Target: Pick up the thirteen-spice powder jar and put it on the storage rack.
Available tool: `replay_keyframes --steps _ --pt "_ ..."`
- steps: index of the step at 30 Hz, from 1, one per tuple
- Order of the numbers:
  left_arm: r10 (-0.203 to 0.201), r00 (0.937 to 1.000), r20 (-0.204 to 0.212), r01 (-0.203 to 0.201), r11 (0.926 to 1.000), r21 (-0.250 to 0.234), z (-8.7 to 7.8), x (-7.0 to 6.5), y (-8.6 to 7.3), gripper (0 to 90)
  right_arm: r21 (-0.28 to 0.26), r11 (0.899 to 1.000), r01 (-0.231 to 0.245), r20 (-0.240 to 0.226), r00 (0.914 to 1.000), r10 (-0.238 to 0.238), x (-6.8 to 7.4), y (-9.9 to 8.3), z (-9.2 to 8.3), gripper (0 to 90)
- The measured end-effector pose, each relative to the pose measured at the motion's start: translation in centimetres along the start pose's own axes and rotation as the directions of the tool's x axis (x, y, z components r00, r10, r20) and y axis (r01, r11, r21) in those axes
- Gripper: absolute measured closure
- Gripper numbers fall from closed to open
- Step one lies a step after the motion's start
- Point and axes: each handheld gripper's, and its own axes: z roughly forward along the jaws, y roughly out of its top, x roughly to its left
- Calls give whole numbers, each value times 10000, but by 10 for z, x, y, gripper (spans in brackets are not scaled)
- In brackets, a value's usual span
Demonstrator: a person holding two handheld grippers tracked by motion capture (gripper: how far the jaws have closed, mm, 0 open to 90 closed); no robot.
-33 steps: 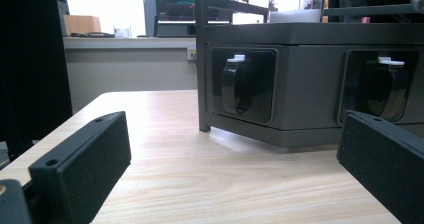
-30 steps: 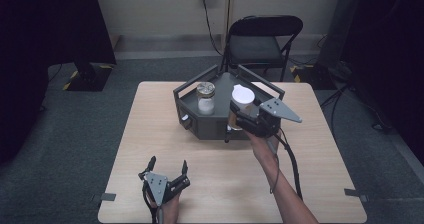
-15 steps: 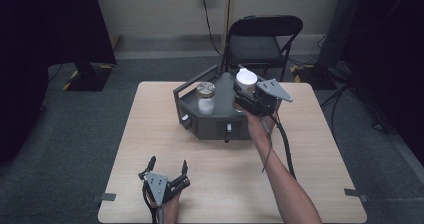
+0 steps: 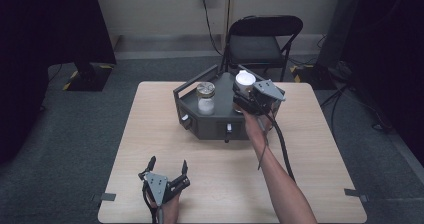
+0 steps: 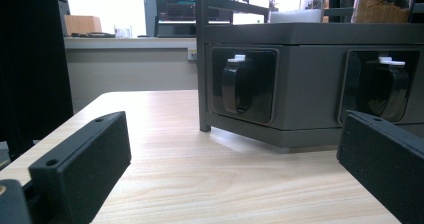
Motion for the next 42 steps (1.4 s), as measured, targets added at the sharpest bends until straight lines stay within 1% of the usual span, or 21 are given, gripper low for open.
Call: replay_keyframes --steps 1,3,8,11,18,20,32,36,42 --pt "1 10000 -1 -1 10000 -1 0 0 0 2 -51 10000 -62 -9 10000 62 0 -1 0 300" --pt "1 10000 3 -1 10000 -2 0 0 0 2 71 9999 -110 -90 9999 111 -2 1 1 299" --pt "2 10000 5 -2 10000 0 0 0 0 2 88 10000 19 -39 10000 -19 -1 0 2 300" --pt "0 10000 -3 0 10000 -1 0 0 0 2 202 9998 88 17 10000 -88 -3 2 4 299" --pt "2 10000 -16 -2 10000 2 0 0 0 2 232 9997 124 -29 9999 -123 -4 2 4 299" --pt "0 10000 -15 0 10000 0 0 0 0 2 239 9994 267 -2 9996 -267 -2 1 3 299" --pt "-1 10000 -15 1 10000 -1 0 0 0 2 333 9990 309 -42 9995 -307 -3 4 2 299" --pt "-2 10000 -9 2 10000 -2 0 0 0 3 409 9987 319 -174 9994 -312 -7 6 3 299" --pt "-2 10000 -12 2 10000 -2 0 0 0 3 404 9986 336 -165 9993 -329 -6 6 3 298"
